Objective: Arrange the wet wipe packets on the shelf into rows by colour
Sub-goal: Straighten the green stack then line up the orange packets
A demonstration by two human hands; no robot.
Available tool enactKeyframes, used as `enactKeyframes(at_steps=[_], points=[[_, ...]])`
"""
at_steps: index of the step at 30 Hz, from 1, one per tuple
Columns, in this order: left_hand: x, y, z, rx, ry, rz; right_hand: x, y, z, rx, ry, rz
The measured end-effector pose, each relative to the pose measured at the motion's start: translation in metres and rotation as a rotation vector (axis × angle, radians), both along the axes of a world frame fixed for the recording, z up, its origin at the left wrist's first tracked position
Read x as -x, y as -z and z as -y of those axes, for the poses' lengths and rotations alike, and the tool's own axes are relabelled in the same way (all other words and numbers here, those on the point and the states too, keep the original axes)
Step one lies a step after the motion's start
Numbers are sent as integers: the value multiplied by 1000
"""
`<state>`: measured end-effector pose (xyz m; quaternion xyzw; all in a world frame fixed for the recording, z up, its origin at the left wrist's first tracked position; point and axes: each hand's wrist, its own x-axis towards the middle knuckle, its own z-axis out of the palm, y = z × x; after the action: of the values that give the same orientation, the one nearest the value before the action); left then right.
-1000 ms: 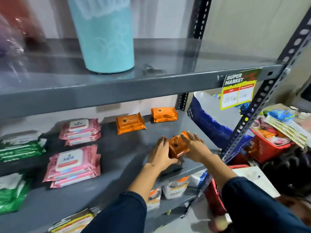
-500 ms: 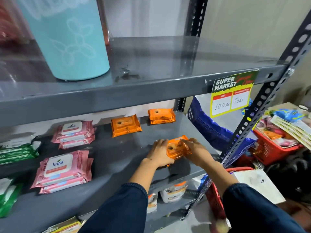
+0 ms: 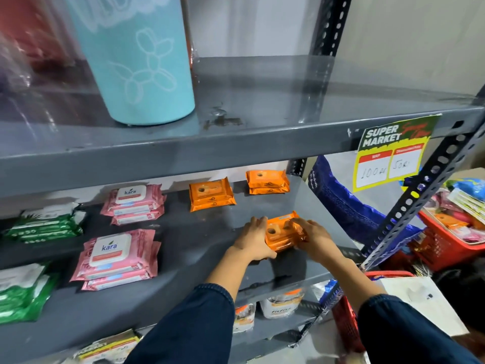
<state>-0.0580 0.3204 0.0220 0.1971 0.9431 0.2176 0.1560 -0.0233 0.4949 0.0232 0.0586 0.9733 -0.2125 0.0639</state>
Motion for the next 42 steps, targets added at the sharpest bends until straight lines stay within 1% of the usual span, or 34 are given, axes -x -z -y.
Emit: enactKeyframes(at_steps=[5, 8, 12, 20, 27, 30, 32, 34, 36, 39, 42], points=[[10, -9, 64, -41, -39, -16, 10, -1, 54, 110, -99, -85], [14, -9, 103, -11, -94, 15, 16, 2, 90, 154, -151, -100], [15, -6, 135, 32, -155, 52, 22, 8, 123, 154, -203, -94], [20, 1, 157, 35, -144, 93, 25, 10, 145, 138, -200, -72], [23, 5, 161, 37, -106, 97, 21, 11, 148, 145, -191, -88], [23, 7, 162, 51, -88, 97, 19, 11, 146, 132, -191, -55], [22, 8, 161, 73, -84, 76, 17, 8, 143, 101, -199, -25], [19, 2, 154, 57, -68, -16, 14, 0, 136, 67, -213, -19], [17, -8, 144, -10, -56, -97, 13, -10, 125, 107, -170, -52], [25, -20, 118, -188, -68, -104, 24, -17, 102, 214, 52, -142], [43, -28, 77, -381, -199, -160, 46, -17, 78, 333, 296, -188]])
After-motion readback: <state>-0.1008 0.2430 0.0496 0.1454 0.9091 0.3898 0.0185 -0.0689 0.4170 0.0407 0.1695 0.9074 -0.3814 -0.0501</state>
